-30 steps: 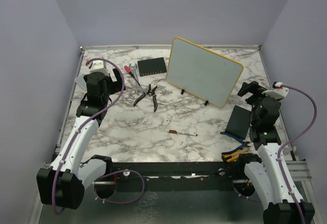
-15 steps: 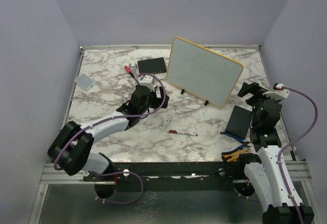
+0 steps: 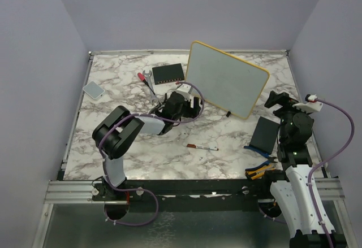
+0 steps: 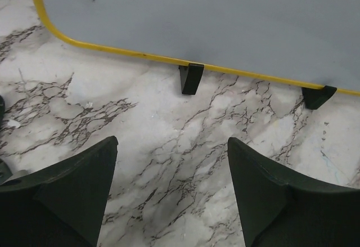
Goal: Write a sentence on the whiteboard
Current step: Move the whiteboard stand to the center of the board.
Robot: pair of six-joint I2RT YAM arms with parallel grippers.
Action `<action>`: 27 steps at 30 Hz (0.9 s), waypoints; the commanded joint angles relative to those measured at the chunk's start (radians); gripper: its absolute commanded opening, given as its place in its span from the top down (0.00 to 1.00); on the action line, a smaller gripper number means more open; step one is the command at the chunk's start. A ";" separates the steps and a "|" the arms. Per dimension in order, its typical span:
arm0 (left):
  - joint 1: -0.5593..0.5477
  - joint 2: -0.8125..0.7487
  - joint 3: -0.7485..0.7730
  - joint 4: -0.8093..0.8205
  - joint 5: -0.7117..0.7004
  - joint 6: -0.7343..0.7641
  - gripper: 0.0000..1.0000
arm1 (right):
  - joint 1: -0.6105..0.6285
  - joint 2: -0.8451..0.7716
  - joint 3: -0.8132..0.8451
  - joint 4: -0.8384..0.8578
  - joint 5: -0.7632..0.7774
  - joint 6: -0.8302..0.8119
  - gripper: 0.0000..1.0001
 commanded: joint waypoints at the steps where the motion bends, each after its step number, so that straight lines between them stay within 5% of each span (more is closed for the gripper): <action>1: -0.021 0.091 0.069 0.060 0.033 0.069 0.22 | -0.004 -0.007 -0.011 -0.012 0.026 0.001 0.02; 27: -0.052 0.348 0.323 -0.079 -0.092 0.189 0.49 | -0.004 0.028 -0.011 0.008 0.030 0.001 0.02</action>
